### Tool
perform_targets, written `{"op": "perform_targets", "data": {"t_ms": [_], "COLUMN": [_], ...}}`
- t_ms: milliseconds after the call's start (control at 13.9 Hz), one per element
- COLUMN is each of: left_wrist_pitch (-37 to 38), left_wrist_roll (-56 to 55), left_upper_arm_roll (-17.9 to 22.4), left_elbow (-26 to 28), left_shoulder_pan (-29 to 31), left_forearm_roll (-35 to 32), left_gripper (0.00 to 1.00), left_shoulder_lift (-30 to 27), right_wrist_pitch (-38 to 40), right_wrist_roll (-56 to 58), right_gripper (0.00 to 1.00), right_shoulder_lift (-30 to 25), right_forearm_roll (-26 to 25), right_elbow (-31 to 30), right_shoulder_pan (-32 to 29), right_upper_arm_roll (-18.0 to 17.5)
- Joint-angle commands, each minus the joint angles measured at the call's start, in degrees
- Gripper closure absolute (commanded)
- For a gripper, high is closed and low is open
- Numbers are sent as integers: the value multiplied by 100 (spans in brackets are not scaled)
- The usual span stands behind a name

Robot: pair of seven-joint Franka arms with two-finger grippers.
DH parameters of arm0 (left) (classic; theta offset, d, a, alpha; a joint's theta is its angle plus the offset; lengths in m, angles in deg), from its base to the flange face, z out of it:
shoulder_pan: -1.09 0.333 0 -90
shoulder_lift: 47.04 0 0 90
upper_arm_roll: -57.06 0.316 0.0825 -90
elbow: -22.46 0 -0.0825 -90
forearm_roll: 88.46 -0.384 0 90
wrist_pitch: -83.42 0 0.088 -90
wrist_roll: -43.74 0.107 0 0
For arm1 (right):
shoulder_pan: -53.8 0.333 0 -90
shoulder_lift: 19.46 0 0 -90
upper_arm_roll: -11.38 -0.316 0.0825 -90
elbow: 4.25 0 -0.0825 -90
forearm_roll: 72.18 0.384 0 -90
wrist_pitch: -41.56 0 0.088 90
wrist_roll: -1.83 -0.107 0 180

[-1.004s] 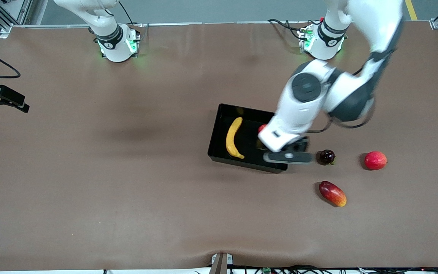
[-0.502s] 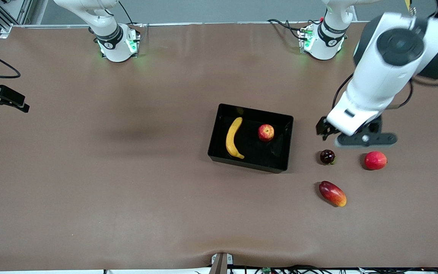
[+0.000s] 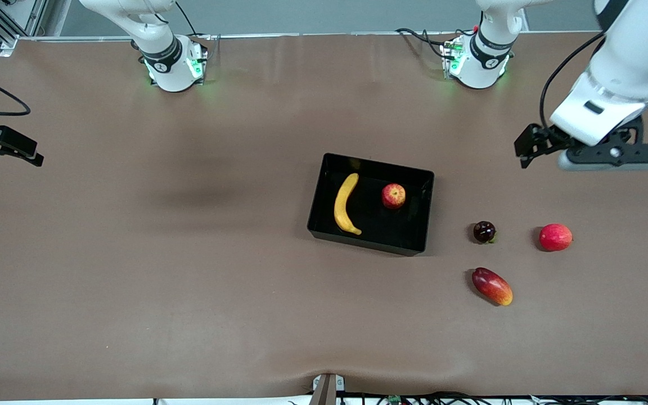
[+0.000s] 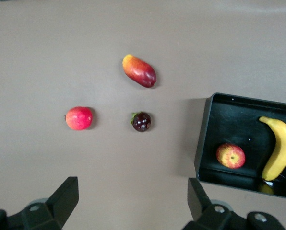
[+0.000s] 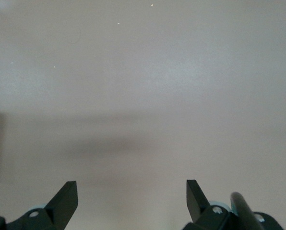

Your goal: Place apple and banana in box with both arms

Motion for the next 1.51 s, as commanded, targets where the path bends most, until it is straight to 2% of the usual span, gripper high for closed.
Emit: {"op": "perform_targets", "data": {"t_ms": [0, 143, 359, 645, 861, 1434], "left_wrist_pitch": [15, 226, 446, 446, 446, 455], "left_wrist_roll": [99, 82, 91, 125, 757, 758], "left_upper_arm_roll": [789, 1529, 2006, 2217, 2244, 2235], "left_elbow": [590, 679, 758, 978, 899, 565], "left_shoulder_pan": [-421, -1055, -1452, -1445, -1156, -1110], "left_forearm_roll": [431, 431, 440, 449, 467, 554], "left_gripper": [0, 0, 0, 0, 0, 0], "left_shoulder_lift": [-626, -837, -1066, -1427, -1296, -1032], "right_wrist_pitch": [80, 88, 80, 80, 80, 80], "right_wrist_roll": [16, 16, 16, 16, 16, 16], "right_gripper": [0, 0, 0, 0, 0, 0], "right_shoulder_lift": [37, 28, 28, 37, 37, 37], "right_forearm_roll": [-79, -79, -79, -79, -79, -79], "right_elbow": [97, 97, 97, 97, 97, 106], "right_shoulder_pan": [-28, -28, -28, -28, -28, -11], "right_upper_arm_roll": [-38, -38, -38, -38, -29, -38]}}
